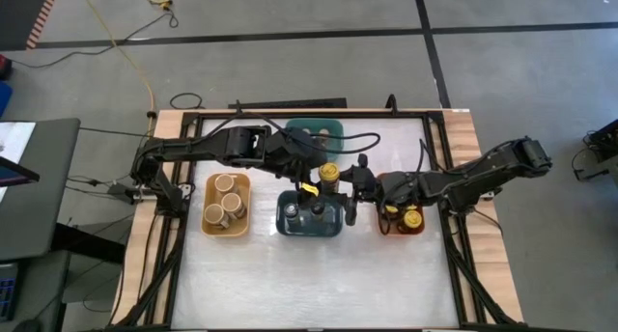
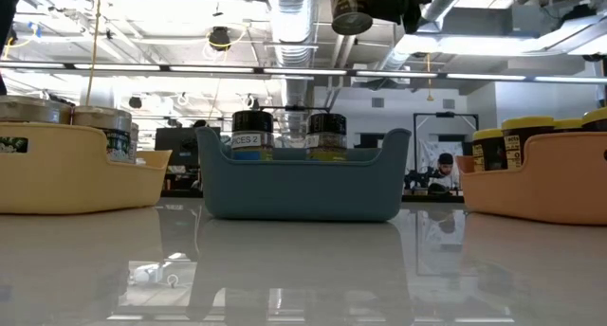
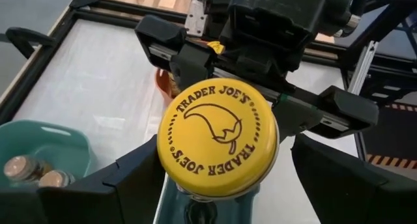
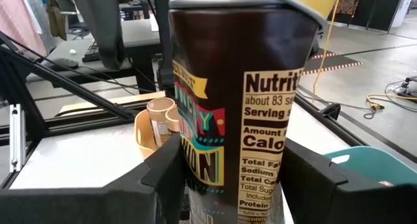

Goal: Sort spices by type
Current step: Put the yellow seasoning into the orange bin

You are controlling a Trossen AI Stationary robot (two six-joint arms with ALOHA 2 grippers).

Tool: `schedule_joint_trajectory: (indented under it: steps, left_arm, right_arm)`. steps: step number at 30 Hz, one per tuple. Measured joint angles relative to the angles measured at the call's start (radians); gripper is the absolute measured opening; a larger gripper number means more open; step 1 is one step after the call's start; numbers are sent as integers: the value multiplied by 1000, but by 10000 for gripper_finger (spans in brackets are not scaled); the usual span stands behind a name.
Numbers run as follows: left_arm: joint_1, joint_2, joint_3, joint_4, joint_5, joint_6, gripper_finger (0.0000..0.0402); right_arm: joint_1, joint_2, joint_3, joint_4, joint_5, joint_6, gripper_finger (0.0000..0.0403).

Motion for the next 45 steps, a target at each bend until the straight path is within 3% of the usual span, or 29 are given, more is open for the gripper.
schedule_joint_trajectory:
  steps: [9, 16, 45]
  left_arm:
    - [-2, 0, 0, -2, -71, 12, 312]
    - [-5, 0, 0, -1, -43, 103, 312]
    - [0, 0, 0, 34, -45, 107, 312]
  right_arm:
    - [-1, -5, 0, 2, 10, -18, 226]
    - [-1, -17, 0, 2, 8, -27, 226]
    - [0, -32, 0, -23, 5, -26, 229]
